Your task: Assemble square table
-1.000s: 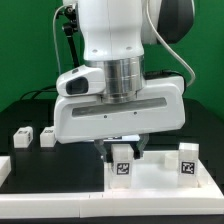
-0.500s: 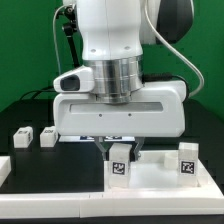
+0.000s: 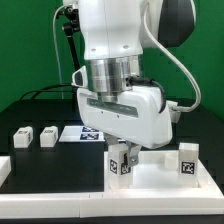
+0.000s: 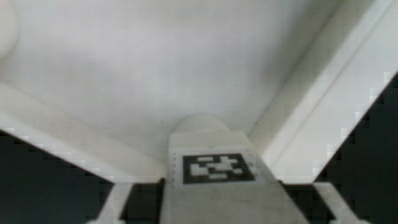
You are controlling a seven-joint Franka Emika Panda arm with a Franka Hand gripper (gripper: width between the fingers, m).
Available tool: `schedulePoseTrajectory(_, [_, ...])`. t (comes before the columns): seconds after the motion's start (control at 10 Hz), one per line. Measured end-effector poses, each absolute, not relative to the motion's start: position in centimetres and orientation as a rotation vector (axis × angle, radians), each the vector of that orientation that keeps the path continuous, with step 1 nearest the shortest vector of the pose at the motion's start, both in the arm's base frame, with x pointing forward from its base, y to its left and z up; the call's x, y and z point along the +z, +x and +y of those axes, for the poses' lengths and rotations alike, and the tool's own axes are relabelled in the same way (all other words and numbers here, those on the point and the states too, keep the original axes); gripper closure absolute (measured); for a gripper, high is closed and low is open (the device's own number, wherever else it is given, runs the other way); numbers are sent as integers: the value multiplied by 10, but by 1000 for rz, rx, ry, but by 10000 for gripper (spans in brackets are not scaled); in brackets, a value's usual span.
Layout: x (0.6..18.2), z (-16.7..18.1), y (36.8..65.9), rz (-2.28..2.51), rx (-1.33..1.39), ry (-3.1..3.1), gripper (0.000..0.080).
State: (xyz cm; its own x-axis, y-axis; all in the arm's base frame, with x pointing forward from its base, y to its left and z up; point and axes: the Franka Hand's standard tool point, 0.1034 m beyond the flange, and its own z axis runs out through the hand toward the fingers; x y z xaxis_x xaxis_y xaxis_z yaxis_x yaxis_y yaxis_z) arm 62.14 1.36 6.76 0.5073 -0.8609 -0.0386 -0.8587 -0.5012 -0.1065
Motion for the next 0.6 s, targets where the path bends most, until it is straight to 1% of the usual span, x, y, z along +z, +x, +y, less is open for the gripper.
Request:
schedulePoseTrajectory(0.2, [68, 14, 622, 1667, -10, -2511, 506])
schedulePoseTrajectory(0.3, [69, 11, 623, 1958, 37, -2263, 506])
schedulePoseTrajectory(0.4, [69, 10, 622, 2142, 77, -2068, 506])
schedulePoseTrajectory(0.6, [67, 7, 624, 2371, 148, -1710, 506])
